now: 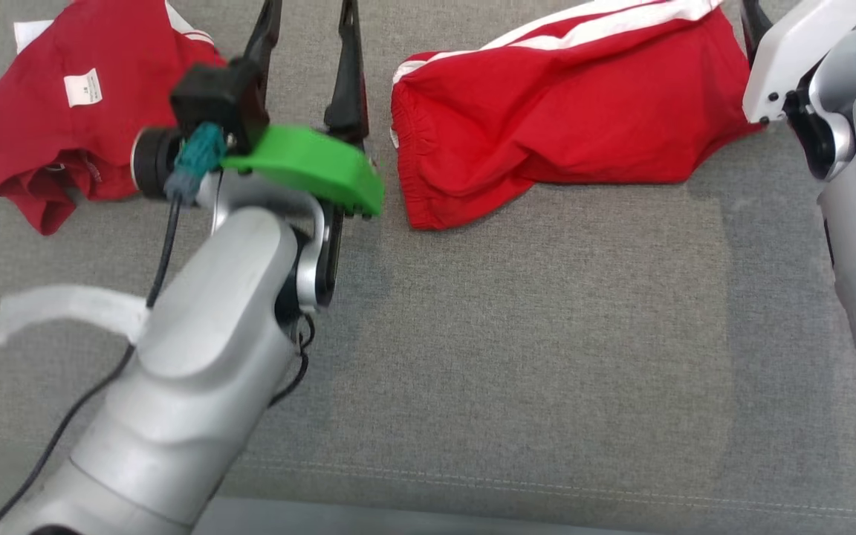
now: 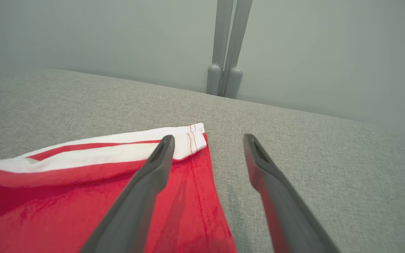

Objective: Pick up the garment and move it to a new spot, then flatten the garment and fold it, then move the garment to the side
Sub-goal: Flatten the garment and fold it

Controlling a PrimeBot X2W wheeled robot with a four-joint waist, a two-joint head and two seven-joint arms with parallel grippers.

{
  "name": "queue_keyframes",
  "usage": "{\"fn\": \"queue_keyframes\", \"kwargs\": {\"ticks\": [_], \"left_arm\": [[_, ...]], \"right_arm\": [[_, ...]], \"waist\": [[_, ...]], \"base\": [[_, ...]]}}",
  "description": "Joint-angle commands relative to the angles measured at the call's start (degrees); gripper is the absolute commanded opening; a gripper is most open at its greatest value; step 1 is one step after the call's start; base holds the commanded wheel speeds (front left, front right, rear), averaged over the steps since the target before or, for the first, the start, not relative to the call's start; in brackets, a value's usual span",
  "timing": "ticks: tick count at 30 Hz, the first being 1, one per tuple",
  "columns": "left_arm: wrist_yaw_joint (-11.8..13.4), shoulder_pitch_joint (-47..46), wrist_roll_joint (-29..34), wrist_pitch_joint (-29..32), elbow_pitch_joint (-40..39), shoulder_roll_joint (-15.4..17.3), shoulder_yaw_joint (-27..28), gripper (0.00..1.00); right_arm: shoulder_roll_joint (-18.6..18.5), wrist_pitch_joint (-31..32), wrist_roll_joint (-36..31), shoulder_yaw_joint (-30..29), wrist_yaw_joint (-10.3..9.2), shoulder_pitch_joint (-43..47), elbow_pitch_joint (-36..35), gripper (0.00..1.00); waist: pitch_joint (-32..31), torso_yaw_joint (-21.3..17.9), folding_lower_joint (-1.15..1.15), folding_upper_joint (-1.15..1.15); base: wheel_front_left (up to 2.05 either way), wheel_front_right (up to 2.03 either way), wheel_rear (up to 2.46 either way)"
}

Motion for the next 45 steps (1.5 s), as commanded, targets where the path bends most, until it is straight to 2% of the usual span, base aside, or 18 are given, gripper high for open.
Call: {"fn": "queue_keyframes", "kwargs": {"ticks": [1, 5, 10, 17, 23, 30, 37, 38, 39, 40, 45], "left_arm": [[0.28, 3.47, 2.06, -0.16, -2.1, 0.59, 1.75, 1.0], [-2.01, 12.59, 8.89, -0.18, -10.33, 0.09, 7.56, 1.0], [-5.66, 21.18, 15.81, -0.12, -15.6, -0.55, 12.59, 1.0], [-11.9, 29.87, 23.42, -0.13, -19.71, -0.68, 17.67, 1.0], [-17.25, 35.37, 26.89, -0.13, -21.17, -0.88, 21.14, 1.0], [-20.28, 38.96, 29.69, -0.13, -21.8, -2.54, 24.48, 1.0], [-21.94, 40.76, 31.81, -0.13, -21.86, -4.04, 25.73, 1.0], [-22.04, 40.87, 32.26, -0.13, -21.96, -4.19, 25.83, 1.0], [-22.2, 40.96, 32.51, -0.13, -22.05, -4.35, 25.9, 1.0], [-22.34, 41.04, 32.8, -0.13, -22.2, -4.51, 26.01, 1.0], [-22.62, 41.3, 34.05, -0.13, -21.85, -4.91, 26.19, 1.0]], "right_arm": [[0.1, -0.7, 0.44, -0.45, -0.02, 1.44, -0.52, 1.0], [0.47, -1.6, 0.82, -1.61, -0.02, 4.42, -0.93, 1.0], [0.04, -2.01, 0.43, -3.3, -0.02, 6.9, 0.14, 1.0], [-0.43, -0.6, -0.08, -5.88, -0.02, 8.62, 3.65, 1.0], [-0.49, -0.47, -0.86, -8.04, -0.02, 9.25, 6.77, 1.0], [-0.64, -1.22, -2.38, -11.83, -0.02, 8.97, 10.32, 1.0], [1.79, 0.06, -1.82, -15.2, -0.01, 7.85, 14.07, 1.0], [2.0, 0.06, -1.68, -15.59, -0.01, 7.8, 14.42, 0.82], [2.07, 0.0, -1.74, -15.75, -0.01, 7.74, 14.73, 0.2], [2.18, -0.41, -1.83, -15.79, -0.01, 7.62, 14.85, 0.0], [1.85, -1.72, -2.51, -15.87, -0.04, 7.24, 15.39, 0.0]], "waist": [[-1.28, -0.07, 0.0, 0.0], [-2.58, -0.03, 0.0, 0.0], [-3.58, 0.33, 0.0, 0.0], [-3.84, 1.32, 0.0, 0.0], [-3.71, 2.42, 0.0, 0.0], [-3.08, 3.83, 0.0, 0.0], [-3.04, 4.35, 0.0, 0.0], [-3.09, 4.4, 0.0, 0.0], [-3.14, 4.45, 0.0, 0.0], [-3.19, 4.5, 0.0, 0.0], [-3.66, 4.55, 0.0, 0.0]], "base": [[0.0, 0.0, 0.0], [0.0, 0.0, 0.0], [0.0, 0.0, 0.0], [0.0, 0.0, 0.0], [0.0, 0.0, 0.0], [0.0, 0.0, 0.0], [0.0, 0.0, 0.0], [0.0, 0.0, 0.0], [0.0, 0.0, 0.0], [0.0, 0.0, 0.0], [0.0, 0.0, 0.0]]}}
